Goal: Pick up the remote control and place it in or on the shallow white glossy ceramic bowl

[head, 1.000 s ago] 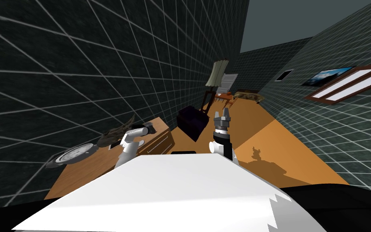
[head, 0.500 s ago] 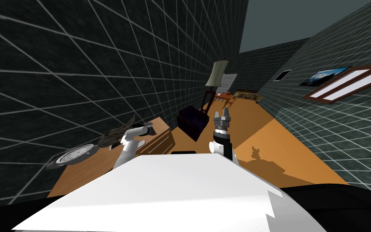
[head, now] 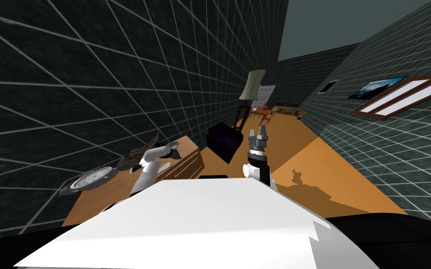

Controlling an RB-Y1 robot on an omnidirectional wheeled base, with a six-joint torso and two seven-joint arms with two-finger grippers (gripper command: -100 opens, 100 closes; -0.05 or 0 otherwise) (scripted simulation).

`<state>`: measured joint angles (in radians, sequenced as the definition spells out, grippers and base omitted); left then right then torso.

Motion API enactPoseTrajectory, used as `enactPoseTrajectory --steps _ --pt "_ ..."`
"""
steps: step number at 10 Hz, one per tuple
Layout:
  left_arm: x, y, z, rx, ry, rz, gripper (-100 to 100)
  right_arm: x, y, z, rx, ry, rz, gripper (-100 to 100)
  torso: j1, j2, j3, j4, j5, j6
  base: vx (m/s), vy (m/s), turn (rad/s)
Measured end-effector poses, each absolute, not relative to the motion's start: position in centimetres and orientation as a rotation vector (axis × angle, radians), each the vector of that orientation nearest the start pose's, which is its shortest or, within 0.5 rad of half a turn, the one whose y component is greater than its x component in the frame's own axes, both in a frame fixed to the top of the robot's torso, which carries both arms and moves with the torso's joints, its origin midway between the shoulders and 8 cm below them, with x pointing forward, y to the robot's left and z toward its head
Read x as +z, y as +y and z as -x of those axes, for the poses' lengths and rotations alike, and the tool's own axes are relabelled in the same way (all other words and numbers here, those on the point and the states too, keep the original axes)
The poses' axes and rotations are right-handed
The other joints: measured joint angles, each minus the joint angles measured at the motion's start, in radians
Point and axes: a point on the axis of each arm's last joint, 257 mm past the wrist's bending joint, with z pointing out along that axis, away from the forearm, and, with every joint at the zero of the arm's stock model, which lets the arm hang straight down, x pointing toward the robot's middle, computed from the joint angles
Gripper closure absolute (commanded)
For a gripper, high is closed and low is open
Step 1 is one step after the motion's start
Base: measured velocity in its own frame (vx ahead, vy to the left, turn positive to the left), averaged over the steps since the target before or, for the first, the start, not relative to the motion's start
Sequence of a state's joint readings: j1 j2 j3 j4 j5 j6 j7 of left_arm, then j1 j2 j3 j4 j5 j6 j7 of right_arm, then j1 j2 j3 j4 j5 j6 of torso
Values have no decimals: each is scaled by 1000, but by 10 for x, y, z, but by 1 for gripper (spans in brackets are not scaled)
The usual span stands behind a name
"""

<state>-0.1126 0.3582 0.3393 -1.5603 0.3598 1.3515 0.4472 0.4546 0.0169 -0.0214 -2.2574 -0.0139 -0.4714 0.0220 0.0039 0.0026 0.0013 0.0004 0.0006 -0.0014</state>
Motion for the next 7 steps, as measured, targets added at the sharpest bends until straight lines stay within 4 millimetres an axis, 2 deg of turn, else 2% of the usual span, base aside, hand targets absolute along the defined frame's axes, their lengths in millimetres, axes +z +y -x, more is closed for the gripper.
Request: enactPoseTrajectory --steps 4,7 --pt "-390 428 -388 -389 1184 2708 -100 24 -287 -355 1283 598 -677 0 1 0 0 0 1 0 -23 76 9" --pt "-401 433 -363 -256 1208 2781 -100 24 -287 -355 1283 598 -677 0 2 2 1 0 1 0 -39 99 28"
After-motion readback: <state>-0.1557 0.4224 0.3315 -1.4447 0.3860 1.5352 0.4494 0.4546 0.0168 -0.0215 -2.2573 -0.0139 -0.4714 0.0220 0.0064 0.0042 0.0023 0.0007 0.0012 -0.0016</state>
